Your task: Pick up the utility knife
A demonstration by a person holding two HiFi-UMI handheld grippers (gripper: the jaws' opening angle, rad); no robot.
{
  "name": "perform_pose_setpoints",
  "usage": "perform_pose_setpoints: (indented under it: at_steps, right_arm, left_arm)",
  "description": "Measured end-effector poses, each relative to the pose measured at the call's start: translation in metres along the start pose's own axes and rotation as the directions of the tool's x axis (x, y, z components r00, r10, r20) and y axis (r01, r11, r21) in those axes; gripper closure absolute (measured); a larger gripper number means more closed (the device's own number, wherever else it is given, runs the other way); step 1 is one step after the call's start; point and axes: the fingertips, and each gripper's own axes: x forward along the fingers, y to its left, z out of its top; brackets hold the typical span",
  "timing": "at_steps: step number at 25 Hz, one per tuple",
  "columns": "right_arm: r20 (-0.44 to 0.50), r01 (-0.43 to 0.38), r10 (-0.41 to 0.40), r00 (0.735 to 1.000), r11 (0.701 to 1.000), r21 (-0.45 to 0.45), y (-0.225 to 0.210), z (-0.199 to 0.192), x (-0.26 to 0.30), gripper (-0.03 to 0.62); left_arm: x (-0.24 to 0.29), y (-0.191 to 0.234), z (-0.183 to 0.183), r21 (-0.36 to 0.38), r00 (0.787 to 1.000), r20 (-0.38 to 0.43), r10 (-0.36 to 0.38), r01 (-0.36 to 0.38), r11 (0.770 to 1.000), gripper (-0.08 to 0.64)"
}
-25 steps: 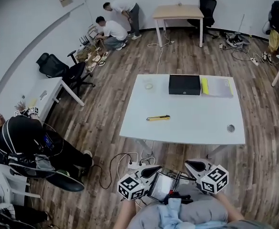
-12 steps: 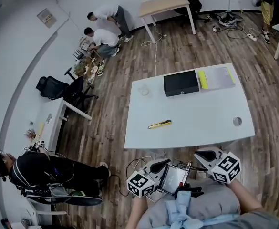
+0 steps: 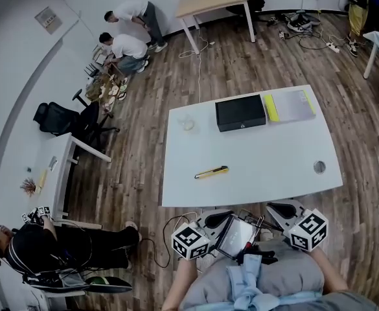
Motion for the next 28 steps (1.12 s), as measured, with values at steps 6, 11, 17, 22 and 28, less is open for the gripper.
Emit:
perform_pose_setpoints:
  at_steps: [6,11,17,22,28]
  right_arm:
    - [0.031,0.104,-0.106,0.994,0.994,0.043,-0.007,0.014,0.012,0.561]
    - [0.046,0.184,-0.189,0.981,0.979,0.085,-0.013,0.013,0.011,0.561]
    - [0.067,0.252,-0.262,0.963,0.958,0.139,-0.024,0.010,0.007,0.561]
    - [0.071,0.295,-0.309,0.949,0.943,0.156,-0.028,0.012,0.006,0.561]
    - [0.088,0.339,-0.359,0.929,0.922,0.187,-0.033,0.011,-0.002,0.561]
  left_arm:
    - [0.002,0.034,0.002,0.108,0.993,-0.113,-0.045,0.057,0.992,0.541]
    - [0.006,0.056,0.003,0.147,0.983,-0.162,-0.091,0.115,0.982,0.541]
    - [0.020,0.082,-0.006,0.214,0.960,-0.262,-0.104,0.163,0.963,0.541]
    - [0.026,0.108,-0.027,0.233,0.927,-0.362,-0.102,0.196,0.952,0.541]
    - [0.037,0.140,-0.046,0.239,0.918,-0.389,-0.077,0.181,0.954,0.541]
